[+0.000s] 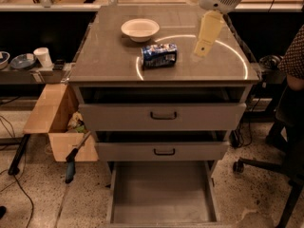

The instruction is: Place pepsi can into bottom drawer

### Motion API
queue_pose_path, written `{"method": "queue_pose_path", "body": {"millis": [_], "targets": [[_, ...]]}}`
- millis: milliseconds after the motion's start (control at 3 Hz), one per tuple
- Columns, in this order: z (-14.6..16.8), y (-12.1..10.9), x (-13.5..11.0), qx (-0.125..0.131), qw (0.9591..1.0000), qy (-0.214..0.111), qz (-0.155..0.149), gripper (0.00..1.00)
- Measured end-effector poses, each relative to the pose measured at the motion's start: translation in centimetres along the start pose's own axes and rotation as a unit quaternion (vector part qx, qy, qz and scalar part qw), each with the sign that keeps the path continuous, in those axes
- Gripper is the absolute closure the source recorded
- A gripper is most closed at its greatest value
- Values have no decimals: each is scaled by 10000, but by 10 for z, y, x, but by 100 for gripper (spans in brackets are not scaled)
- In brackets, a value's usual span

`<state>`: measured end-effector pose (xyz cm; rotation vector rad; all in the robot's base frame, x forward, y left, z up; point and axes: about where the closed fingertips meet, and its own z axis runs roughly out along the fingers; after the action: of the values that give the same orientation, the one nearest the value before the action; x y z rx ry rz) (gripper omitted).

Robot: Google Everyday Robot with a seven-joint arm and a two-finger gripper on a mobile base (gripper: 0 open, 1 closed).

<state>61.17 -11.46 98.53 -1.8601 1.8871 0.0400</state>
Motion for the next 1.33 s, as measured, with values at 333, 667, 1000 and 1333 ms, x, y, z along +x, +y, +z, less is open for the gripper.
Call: {"method": "queue_pose_path", "body": {"millis": [333,667,1000,1333], "targets": [[15,-5,-17,-85,9998,-154,-133,0],[30,-7,-34,-192,9991,-286,-251,0],[47,-17,-49,-280,9982,-388,-368,0],[71,-40,-65,-332,9973,-420,-503,0]]}}
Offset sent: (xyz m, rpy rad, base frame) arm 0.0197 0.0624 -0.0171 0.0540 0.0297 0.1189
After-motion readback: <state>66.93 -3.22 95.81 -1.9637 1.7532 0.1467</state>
